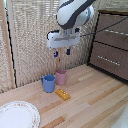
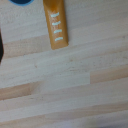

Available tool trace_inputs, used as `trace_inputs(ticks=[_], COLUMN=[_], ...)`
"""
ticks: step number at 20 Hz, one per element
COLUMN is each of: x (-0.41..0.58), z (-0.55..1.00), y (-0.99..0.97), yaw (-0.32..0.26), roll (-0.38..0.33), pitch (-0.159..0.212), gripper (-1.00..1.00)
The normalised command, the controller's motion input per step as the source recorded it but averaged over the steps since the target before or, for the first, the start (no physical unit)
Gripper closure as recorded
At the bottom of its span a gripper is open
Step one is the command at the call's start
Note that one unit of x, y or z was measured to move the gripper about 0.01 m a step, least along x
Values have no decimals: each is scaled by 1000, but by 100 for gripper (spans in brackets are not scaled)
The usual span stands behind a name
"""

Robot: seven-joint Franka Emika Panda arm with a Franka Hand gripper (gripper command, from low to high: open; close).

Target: Propose to navigate your clamp on the clench of the first drawer. Use gentle force to register to the cabinet. Send posterior your swing mandate till over it lurks, a cup of pink essence. Fortify your grip after aiming concentric with the pink cup’s periphery. Manoeuvre the pink towards the cabinet's top. Drop your compression till the cup is resting inside.

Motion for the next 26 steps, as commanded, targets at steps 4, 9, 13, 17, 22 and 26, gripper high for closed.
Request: trace_inputs(ticks=[4,9,13,17,22,26], x=[-6,-74,-94,-38,-2,0], z=[-2,147,328,248,115,49], y=[57,69,-64,-102,-122,-126], yaw=[166,186,217,204,166,145], roll=[-4,-144,-227,-252,-309,-341], pitch=[7,-8,-72,-112,-92,-73], gripper=[-100,-100,-100,-100,-100,-100])
